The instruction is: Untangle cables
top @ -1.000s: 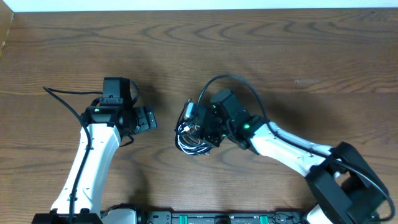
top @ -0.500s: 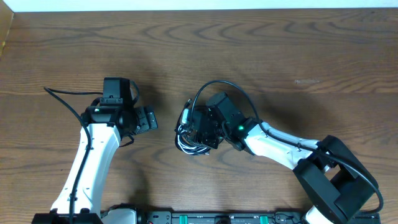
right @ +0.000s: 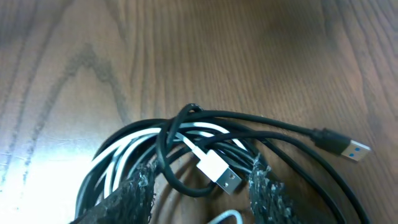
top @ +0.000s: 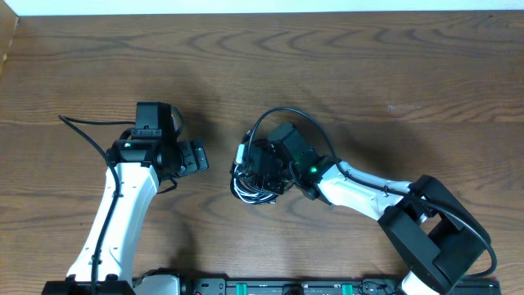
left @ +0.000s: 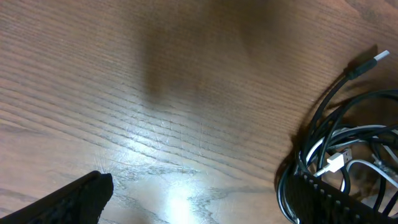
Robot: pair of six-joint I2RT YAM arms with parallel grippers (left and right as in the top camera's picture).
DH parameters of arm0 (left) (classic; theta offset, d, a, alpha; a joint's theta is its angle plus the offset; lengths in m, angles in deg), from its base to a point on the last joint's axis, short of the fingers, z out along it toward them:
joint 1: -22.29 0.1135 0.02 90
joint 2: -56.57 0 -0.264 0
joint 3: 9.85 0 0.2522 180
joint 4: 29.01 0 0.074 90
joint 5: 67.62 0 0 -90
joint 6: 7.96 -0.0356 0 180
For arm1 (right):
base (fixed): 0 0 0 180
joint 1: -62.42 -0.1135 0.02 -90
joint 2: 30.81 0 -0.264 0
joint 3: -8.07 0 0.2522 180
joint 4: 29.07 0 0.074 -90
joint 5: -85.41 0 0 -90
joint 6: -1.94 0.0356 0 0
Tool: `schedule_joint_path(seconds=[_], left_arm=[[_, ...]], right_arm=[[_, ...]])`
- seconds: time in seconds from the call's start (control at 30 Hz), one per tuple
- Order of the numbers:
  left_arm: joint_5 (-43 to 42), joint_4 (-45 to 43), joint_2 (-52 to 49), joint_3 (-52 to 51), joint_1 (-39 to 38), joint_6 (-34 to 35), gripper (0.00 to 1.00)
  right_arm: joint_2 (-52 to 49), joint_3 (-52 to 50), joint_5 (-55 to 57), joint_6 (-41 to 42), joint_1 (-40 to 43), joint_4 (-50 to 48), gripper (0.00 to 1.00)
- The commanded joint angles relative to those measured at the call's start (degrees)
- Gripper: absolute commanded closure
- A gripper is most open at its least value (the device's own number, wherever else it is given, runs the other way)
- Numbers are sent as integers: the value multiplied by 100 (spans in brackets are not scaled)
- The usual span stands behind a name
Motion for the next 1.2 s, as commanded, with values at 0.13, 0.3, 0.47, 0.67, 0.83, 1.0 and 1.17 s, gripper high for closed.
schedule_joint_path(seconds=[0.13, 0.3, 0.47, 0.67, 0.83, 1.0, 1.17], left_arm=[[-9, 15, 61, 83, 24, 35, 6], [-9, 17, 61, 83, 24, 35, 6], [-9, 15, 61, 83, 24, 35, 6], [-7, 15, 61, 83, 24, 33, 6], [-9, 17, 61, 83, 24, 33, 6], [-9, 20, 61, 81, 24, 33, 6], [-9, 17, 61, 79, 24, 33, 6]], right_arm=[[-68, 81, 133, -59, -57, -11, 51], [-258, 81, 142, -76, -199, -44, 47], [-417, 81, 155, -103, -262, -214, 49], [-542, 81, 356, -103, -264, -251, 51], [-542, 81, 372, -101, -264, -459, 54], [-542, 81, 372, -101, -264, -721, 67], [-542, 81, 372, -98, -264, -743, 98]])
